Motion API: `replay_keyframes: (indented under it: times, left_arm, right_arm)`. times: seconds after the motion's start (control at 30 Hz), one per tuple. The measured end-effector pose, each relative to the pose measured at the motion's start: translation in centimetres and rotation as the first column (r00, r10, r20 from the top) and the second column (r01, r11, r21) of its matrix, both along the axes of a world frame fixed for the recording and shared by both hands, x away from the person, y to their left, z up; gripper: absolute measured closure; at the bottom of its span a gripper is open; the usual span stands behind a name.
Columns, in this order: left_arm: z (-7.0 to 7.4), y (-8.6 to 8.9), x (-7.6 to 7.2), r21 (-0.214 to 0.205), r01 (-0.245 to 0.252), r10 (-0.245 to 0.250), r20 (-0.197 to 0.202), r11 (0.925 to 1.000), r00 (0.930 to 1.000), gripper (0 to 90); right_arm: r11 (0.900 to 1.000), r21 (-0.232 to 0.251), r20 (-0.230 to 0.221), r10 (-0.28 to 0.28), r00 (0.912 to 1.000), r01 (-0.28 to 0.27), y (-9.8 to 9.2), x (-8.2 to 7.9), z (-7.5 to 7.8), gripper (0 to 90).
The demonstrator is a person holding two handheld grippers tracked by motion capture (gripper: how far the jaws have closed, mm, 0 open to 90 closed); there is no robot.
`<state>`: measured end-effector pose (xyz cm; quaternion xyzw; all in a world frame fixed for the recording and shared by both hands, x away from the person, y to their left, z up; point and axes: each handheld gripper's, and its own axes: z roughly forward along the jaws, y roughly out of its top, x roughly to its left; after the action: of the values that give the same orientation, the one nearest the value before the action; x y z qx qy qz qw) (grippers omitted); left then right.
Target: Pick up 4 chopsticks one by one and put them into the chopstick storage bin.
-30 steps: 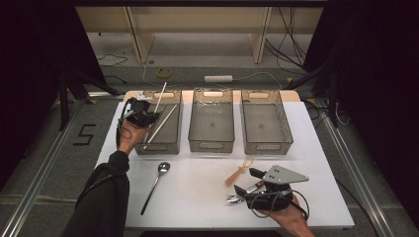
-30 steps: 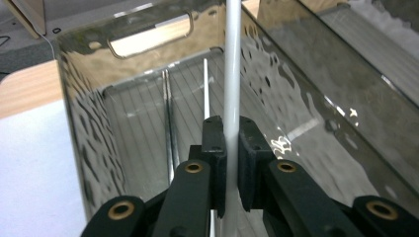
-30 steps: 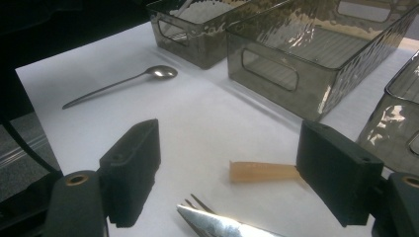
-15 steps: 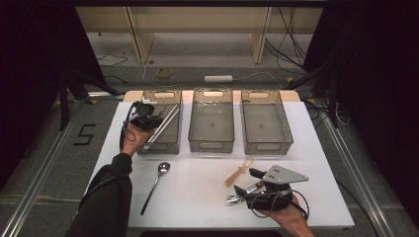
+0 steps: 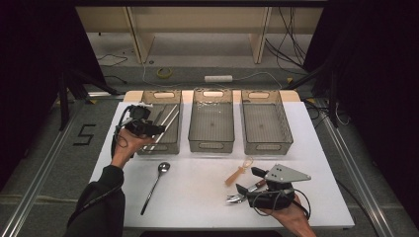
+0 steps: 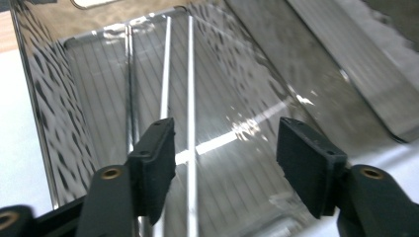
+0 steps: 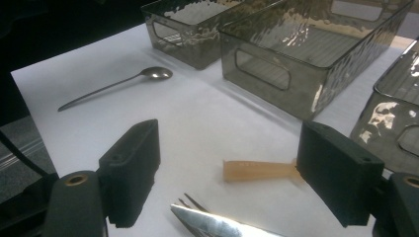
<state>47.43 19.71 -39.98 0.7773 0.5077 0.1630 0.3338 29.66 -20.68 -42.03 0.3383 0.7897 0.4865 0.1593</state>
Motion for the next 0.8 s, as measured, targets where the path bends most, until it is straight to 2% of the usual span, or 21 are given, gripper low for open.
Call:
replay_keyframes:
  times: [0.07,0.13,0.2,0.3,0.43,0.53,0.8]
  left_arm:
    - [0.2,0.0,-0.9,-0.008,0.009,-0.009,0.003,0.9999,1.0,35.6]
    - [0.4,0.0,-1.8,0.012,0.023,-0.023,-0.006,0.9997,0.9997,33.8]
    - [0.7,0.1,-2.9,-0.007,0.02,-0.02,0.003,0.9998,0.9998,33.3]
    - [0.6,0.2,-4.2,0.007,0.036,-0.036,-0.015,0.9993,0.9992,32.0]
    - [0.1,0.1,-5.8,0.012,0.043,-0.042,-0.06,0.999,0.9973,29.9]
    - [-0.4,-0.1,-6.7,0.032,0.049,-0.047,-0.074,0.9983,0.9961,28.2]
    - [-1.9,-0.6,-8.8,0.04,0.078,-0.072,-0.122,0.9962,0.9899,24.3]
  right_arm:
    - [1.0,-0.002,-0.002,-0.009,1.0,0.009,-0.2,0.1,0.0,25.7]
    - [0.9998,-0.003,-0.005,-0.017,0.9998,0.017,-0.4,0.3,-0.1,25.7]
    - [0.9997,-0.008,-0.006,-0.024,0.9997,0.024,-0.7,0.4,-0.1,25.7]
    - [0.9992,-0.016,-0.011,-0.036,0.9993,0.036,-1.0,0.6,-0.2,25.7]
    - [0.999,-0.016,-0.007,-0.041,0.9991,0.041,-1.1,0.6,-0.2,25.8]
    - [0.999,-0.018,-0.009,-0.041,0.9991,0.041,-1.2,0.6,-0.2,25.8]
    - [0.9986,-0.017,-0.017,-0.05,0.9986,0.05,-1.5,0.8,-0.2,25.3]
